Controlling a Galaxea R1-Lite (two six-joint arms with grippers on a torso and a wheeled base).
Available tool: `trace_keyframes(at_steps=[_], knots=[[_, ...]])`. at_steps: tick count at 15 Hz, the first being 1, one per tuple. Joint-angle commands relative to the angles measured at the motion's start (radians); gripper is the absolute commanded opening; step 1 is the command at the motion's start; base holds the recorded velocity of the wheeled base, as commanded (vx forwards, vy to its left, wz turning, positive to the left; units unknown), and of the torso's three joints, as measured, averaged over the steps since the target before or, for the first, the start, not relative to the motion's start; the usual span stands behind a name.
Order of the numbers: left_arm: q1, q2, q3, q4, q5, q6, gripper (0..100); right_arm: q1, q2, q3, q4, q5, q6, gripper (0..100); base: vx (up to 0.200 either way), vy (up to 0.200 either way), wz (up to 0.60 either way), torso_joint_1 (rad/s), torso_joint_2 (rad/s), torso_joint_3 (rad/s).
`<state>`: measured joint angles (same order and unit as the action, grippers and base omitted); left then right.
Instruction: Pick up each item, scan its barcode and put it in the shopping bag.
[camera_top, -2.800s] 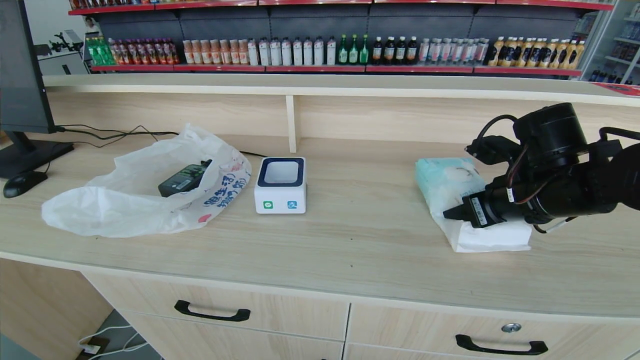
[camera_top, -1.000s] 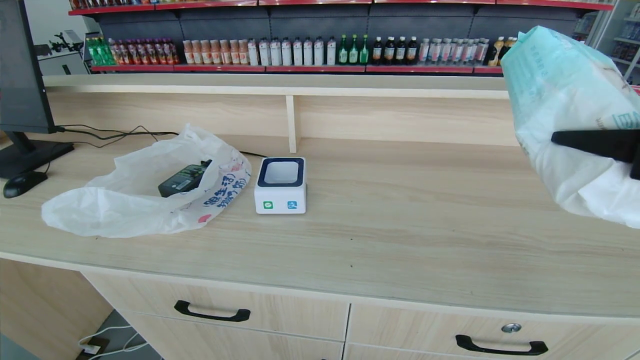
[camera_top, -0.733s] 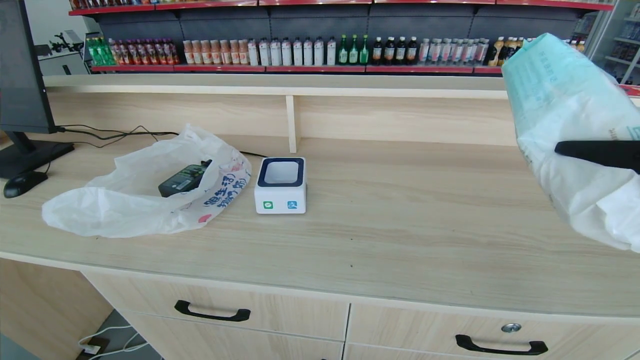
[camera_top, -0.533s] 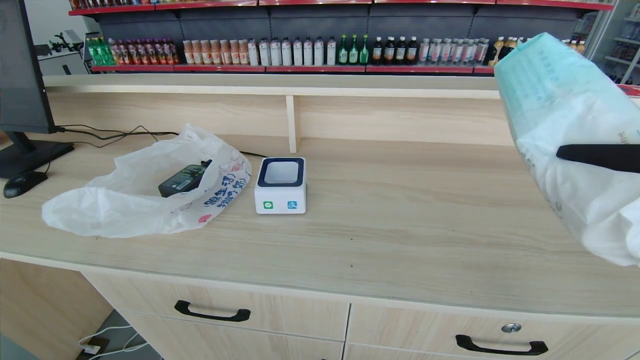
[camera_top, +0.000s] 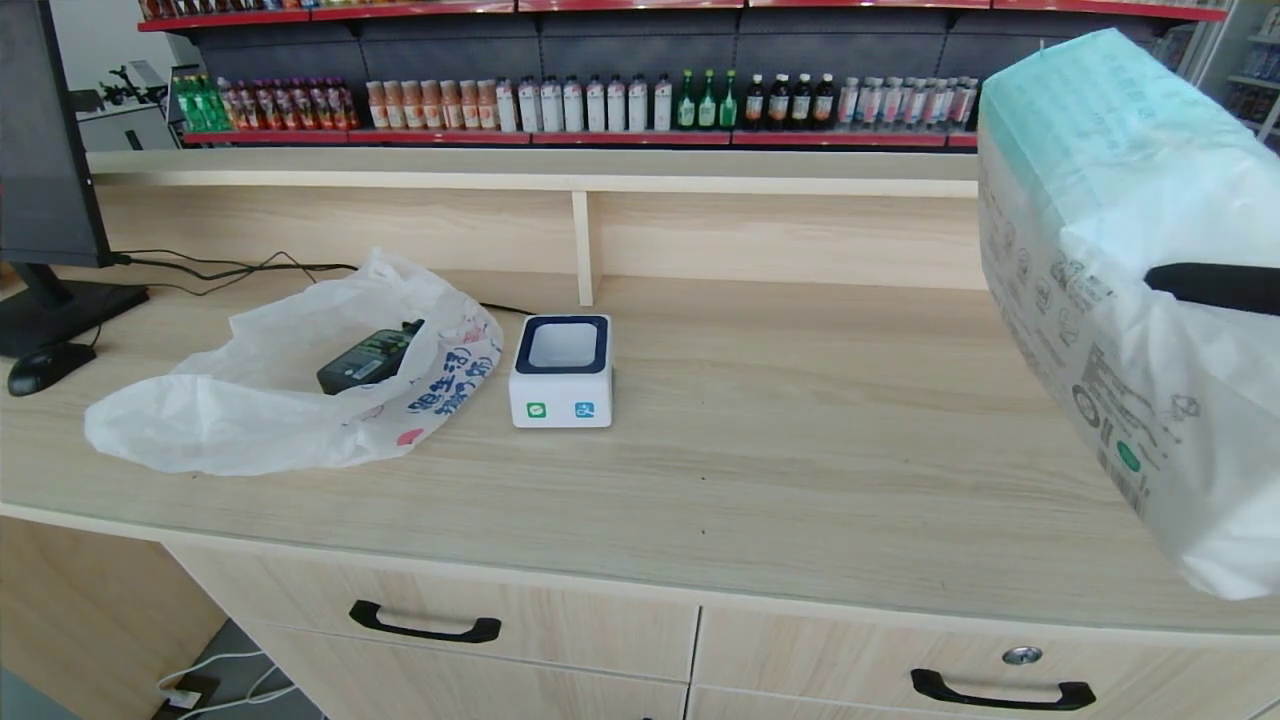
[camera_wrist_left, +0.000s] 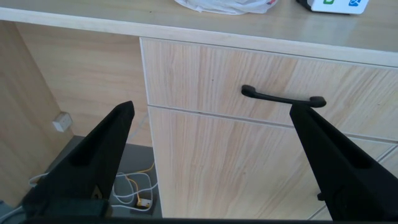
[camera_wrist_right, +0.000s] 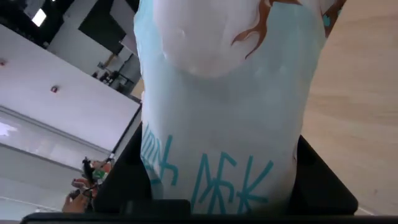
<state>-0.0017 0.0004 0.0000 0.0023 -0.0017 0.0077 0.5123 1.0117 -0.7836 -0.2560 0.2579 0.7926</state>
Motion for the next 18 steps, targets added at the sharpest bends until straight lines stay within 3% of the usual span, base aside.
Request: trace_keyframes(at_steps=[1, 3, 9, 12, 15, 18], knots=[[0.000, 0.000, 0.000, -0.001, 0.000, 0.000, 100, 0.069, 0.031, 0.014, -0.049, 0.000, 0.149, 0, 0.000, 0.000, 0.00, 0.000, 0.00, 0.000], [0.000, 0.000, 0.000, -0.001, 0.000, 0.000, 100, 0.072, 0.096, 0.004, -0.144, 0.006, 0.384, 0, 0.000, 0.000, 0.00, 0.000, 0.00, 0.000], [0.000, 0.000, 0.000, -0.001, 0.000, 0.000, 100, 0.072, 0.188, -0.026, -0.195, 0.182, 0.798, 0, 0.000, 0.000, 0.00, 0.000, 0.00, 0.000], [0.000, 0.000, 0.000, -0.001, 0.000, 0.000, 100, 0.089, 0.258, -0.025, -0.292, 0.198, 0.915, 0, 0.000, 0.000, 0.00, 0.000, 0.00, 0.000], [0.000, 0.000, 0.000, -0.001, 0.000, 0.000, 100, 0.103, 0.277, 0.034, -0.361, 0.285, 1.007, 0, 0.000, 0.000, 0.00, 0.000, 0.00, 0.000], [0.000, 0.000, 0.000, -0.001, 0.000, 0.000, 100, 0.109, 0.285, 0.165, -0.606, 0.383, 1.209, 0, 0.000, 0.000, 0.00, 0.000, 0.00, 0.000]])
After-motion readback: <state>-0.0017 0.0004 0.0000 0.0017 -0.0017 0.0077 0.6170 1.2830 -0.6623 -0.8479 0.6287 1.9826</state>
